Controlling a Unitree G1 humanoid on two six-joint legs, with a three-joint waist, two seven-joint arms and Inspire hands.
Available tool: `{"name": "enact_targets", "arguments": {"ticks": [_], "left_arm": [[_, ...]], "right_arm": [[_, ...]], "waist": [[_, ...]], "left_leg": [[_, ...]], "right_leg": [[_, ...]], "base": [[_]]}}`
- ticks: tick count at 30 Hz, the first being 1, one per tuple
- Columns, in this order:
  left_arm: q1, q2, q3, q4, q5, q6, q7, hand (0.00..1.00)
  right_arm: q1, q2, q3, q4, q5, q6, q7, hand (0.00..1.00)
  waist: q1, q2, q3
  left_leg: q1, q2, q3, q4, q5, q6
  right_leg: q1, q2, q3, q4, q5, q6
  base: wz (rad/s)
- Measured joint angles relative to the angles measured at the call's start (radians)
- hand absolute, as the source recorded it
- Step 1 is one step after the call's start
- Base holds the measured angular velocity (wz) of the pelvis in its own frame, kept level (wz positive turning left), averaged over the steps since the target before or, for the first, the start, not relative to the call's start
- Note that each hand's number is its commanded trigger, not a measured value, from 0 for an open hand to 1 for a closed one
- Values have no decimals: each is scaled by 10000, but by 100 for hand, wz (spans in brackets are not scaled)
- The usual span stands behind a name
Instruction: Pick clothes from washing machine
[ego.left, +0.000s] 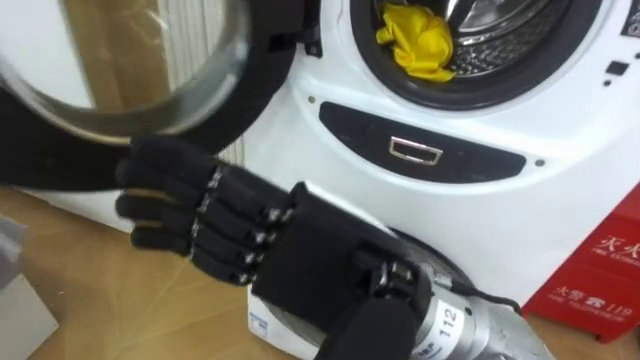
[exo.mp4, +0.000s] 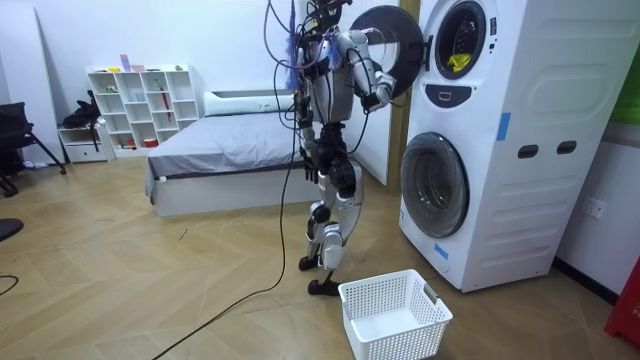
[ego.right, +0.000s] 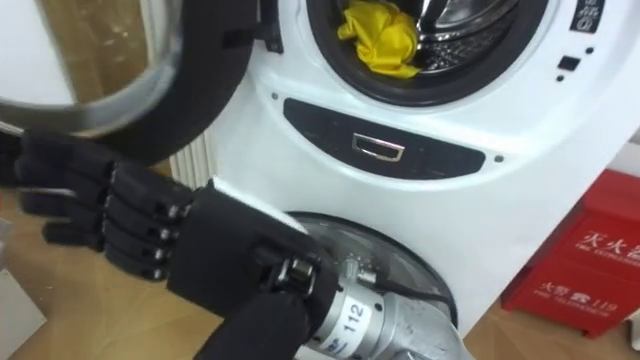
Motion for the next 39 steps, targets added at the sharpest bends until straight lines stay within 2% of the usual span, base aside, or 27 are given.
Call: {"name": "enact_targets", "arguments": {"ticks": [6, 7, 9, 12, 15, 19, 22, 27, 31, 36, 39], "left_arm": [[150, 1, 84, 17, -13, -109, 2, 0], [183, -3, 92, 29, -14, -123, 2, 0], [333, -24, 261, 23, -16, -196, 3, 0], [549, -39, 784, 36, 1, -218, 7, 0], [726, -36, 969, 38, 27, -194, 9, 0], [802, -36, 976, 36, 84, -194, 10, 0], [912, -52, 984, 34, 136, -190, 10, 0], [949, -50, 985, 35, 213, -179, 10, 0], [961, -68, 986, 20, 292, -155, 10, 0], [1016, -171, 1173, -330, 299, -93, 10, 0], [1028, -178, 1182, -351, 336, -95, 10, 0]], "right_arm": [[11, -107, -448, 20, -17, 98, -78, 0], [15, -107, -518, 20, -17, 97, -114, 0], [80, -204, -915, -3, -29, 102, -189, 0], [326, -249, -1875, -88, -124, 98, -245, 0], [503, -260, -2370, -87, -409, 86, -426, 0], [702, -295, -2427, -89, -971, 92, -521, 0], [703, -307, -2456, -91, -1584, 93, -514, 0], [704, -437, -2821, -88, -1680, 101, -578, 0], [789, -436, -2864, -77, -2033, 100, -614, 0], [1954, -412, -3264, 62, -2479, 288, -718, 0], [2088, -368, -3662, 67, -2511, 318, -915, 0]], "waist": [[-240, 123, -43], [-255, 157, -31], [-489, 267, -90], [-650, 340, -127], [-846, 349, -150], [-988, 362, -166], [-1122, 410, -241], [-1222, 432, -235], [-1344, 474, -201], [-1369, 464, -196], [-1387, 462, -194]], "left_leg": [[55, -22, 40, -20, -3, 0], [110, -21, 46, -51, -4, 1], [191, -24, 112, -124, -18, 22], [193, -31, 187, -207, -20, 25], [225, -39, 269, -207, -20, 26], [258, -46, 284, -208, -20, 26], [298, -47, 300, -220, -19, 26], [424, -48, 325, -238, -20, 26], [504, -65, 327, -241, -28, 37], [505, -114, 328, -237, -32, 43], [519, -127, 327, -221, -33, 46]], "right_leg": [[75, -24, 13, -56, -2, 15], [112, -24, 24, -51, -2, 19], [168, -24, 52, -52, -21, 51], [161, -25, 114, -71, -31, 68], [147, -35, 212, -67, -31, 69], [152, -35, 268, -53, -30, 71], [178, -35, 294, -53, -30, 71], [288, -34, 369, -69, -30, 72], [385, -45, 363, -103, -45, 98], [389, -80, 384, -99, -64, 134], [390, -89, 450, -100, -71, 147]], "base": [[0], [-4], [0], [-1], [-7], [-3], [-2], [-4], [0], [2], [-4]]}}
